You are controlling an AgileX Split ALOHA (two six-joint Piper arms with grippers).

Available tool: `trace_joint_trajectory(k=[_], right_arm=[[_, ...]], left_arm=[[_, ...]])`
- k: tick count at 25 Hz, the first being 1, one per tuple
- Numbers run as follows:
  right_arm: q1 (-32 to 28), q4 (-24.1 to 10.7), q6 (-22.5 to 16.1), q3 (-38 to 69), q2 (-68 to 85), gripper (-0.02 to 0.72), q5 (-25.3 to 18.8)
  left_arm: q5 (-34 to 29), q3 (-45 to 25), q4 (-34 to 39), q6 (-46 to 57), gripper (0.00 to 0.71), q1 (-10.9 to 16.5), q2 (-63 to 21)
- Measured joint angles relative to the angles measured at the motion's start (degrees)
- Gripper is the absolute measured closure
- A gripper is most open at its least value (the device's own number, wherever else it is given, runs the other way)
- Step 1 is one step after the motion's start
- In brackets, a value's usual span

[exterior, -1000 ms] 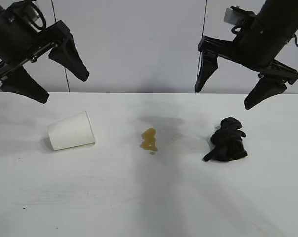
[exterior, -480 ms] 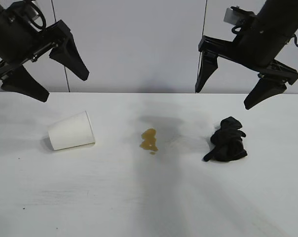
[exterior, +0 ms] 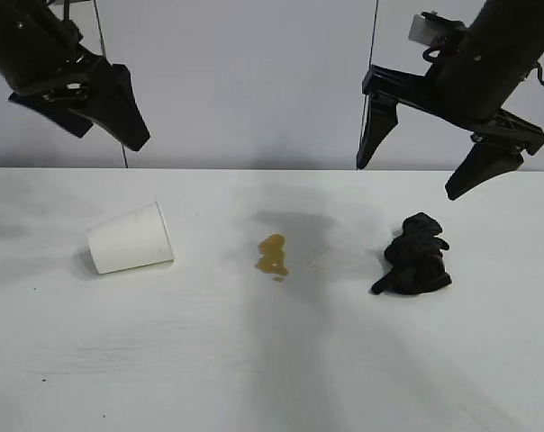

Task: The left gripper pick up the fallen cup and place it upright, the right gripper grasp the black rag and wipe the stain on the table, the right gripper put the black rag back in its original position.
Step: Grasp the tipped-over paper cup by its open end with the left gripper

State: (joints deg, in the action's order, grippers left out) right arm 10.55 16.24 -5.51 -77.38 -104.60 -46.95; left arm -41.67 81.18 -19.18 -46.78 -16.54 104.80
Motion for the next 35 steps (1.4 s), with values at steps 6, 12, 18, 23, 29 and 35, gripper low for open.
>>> trace_joint_trajectory(k=[6, 12, 18, 23, 29, 35], right_arm=[[0.0, 0.0, 0.0, 0.0, 0.0, 0.021, -1.1], [0.0, 0.0, 0.8, 0.0, 0.0, 0.021, -1.1], [0.0, 0.0, 0.9, 0.0, 0.0, 0.021, -1.3], [0.0, 0.0, 0.9, 0.0, 0.0, 0.021, -1.3], [0.0, 0.0, 1.1, 0.0, 0.0, 0.021, -1.3], [0.0, 0.0, 1.1, 0.0, 0.0, 0.021, -1.1]], left_arm=[[0.8, 0.0, 7.1, -0.8, 0.016, -4.9, 2.0], [-1.6, -1.8, 10.4, -12.2, 0.016, -5.8, 3.4], [2.6, -3.4, 9.4, -14.8, 0.016, -5.8, 4.2], [5.0, -3.7, 8.6, -13.5, 0.016, -5.8, 6.8], [6.0, -3.7, 8.2, -13.1, 0.023, -5.8, 9.2], [7.7, -2.7, 8.0, -12.1, 0.048, -5.8, 11.9]])
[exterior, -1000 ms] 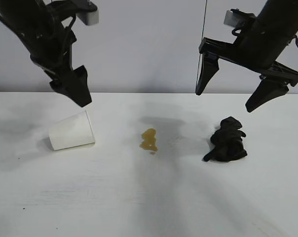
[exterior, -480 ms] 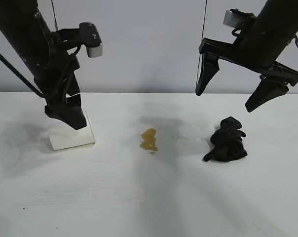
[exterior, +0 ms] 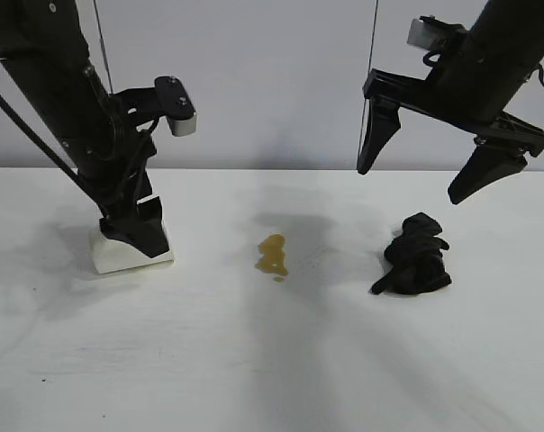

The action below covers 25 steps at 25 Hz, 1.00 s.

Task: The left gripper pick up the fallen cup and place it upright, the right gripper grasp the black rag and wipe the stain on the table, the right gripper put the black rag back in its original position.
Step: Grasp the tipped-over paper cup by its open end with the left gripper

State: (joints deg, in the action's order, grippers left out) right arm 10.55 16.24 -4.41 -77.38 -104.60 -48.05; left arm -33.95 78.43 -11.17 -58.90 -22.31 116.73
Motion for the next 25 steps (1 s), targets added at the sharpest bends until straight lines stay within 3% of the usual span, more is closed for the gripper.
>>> trace_joint_trajectory(k=[10, 18, 25], right_arm=[[0.0, 0.0, 0.2, 0.0, 0.0, 0.021, 0.0], [0.0, 0.0, 0.6, 0.0, 0.0, 0.021, 0.1], [0.0, 0.0, 0.8, 0.0, 0.0, 0.021, 0.1]], left_arm=[[0.9, 0.6, 0.1, 1.5, 0.065, 1.8, 3.9], [2.4, 0.7, 0.1, 1.6, 0.214, 2.0, 4.5], [2.5, 0.7, -1.2, 1.4, 0.244, 2.0, 4.5]])
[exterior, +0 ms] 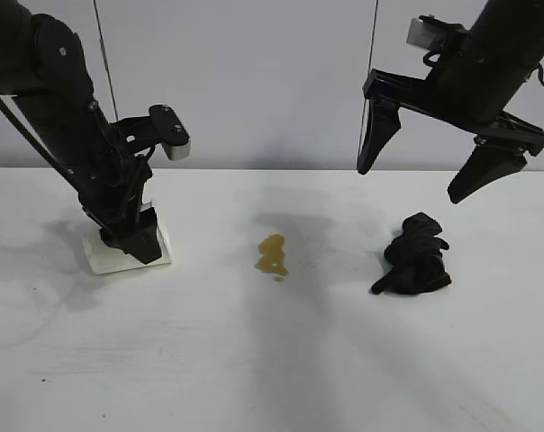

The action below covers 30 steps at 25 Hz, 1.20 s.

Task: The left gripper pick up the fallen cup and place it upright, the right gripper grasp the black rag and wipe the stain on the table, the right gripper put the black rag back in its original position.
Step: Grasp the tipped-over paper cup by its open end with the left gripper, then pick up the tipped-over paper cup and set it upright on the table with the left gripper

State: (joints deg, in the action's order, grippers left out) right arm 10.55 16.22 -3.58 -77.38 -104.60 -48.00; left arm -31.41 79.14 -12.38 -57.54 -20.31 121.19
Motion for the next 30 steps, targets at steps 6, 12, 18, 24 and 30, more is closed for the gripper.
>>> trace_joint_trajectory(k=[6, 12, 18, 24, 30], right_arm=[[0.0, 0.0, 0.0, 0.0, 0.0, 0.021, 0.0], [0.0, 0.0, 0.0, 0.0, 0.0, 0.021, -0.1], [0.0, 0.1, 0.0, 0.0, 0.0, 0.021, -0.1], [0.0, 0.1, 0.0, 0.0, 0.0, 0.021, -0.1], [0.0, 0.1, 0.2, 0.0, 0.0, 0.021, -0.1]], left_arm=[[-0.4, 0.0, -12.0, -11.5, 0.245, 0.0, -2.2], [-10.7, 0.0, -36.7, -33.4, 0.245, 4.4, -5.5], [-28.5, 0.0, -54.5, -47.8, 0.245, 14.5, -5.7], [-33.7, -5.9, -69.4, -63.5, 0.245, 17.9, -6.0], [-34.3, -18.1, -83.1, -83.0, 0.245, 18.3, -6.0]])
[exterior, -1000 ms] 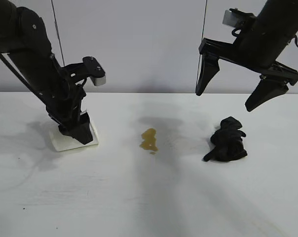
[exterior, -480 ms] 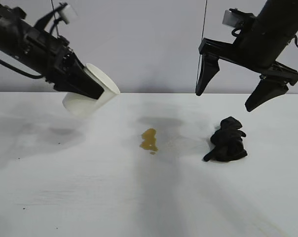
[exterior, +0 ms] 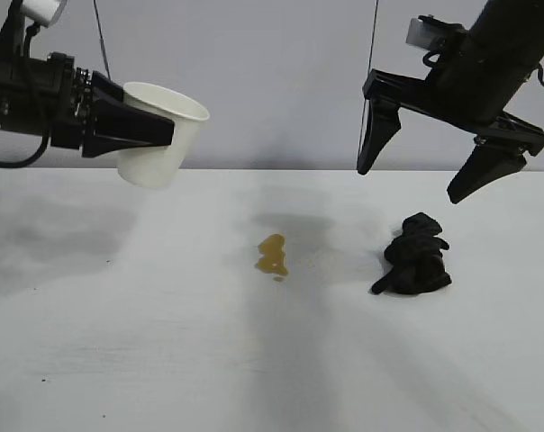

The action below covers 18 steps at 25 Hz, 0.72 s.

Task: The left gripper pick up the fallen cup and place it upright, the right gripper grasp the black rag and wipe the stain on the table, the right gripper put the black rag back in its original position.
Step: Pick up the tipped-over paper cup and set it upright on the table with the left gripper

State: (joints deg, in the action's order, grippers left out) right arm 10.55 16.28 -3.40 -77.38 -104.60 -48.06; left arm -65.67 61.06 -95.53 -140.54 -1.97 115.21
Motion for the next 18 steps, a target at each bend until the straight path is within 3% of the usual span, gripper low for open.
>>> trace_joint_trajectory(k=[4, 11, 18], right_arm=[[0.0, 0.0, 0.0, 0.0, 0.0, 0.021, 0.0], [0.0, 0.0, 0.0, 0.0, 0.0, 0.021, 0.0], [0.0, 0.0, 0.1, 0.0, 0.0, 0.021, 0.0]], left_arm=[[-0.1, -4.5, -0.7, -5.8, 0.245, 0.0, 1.6], [0.0, -4.6, -1.7, -6.7, 0.245, 0.0, 9.3], [0.1, -4.6, -1.8, -6.8, 0.245, 0.0, 10.8]])
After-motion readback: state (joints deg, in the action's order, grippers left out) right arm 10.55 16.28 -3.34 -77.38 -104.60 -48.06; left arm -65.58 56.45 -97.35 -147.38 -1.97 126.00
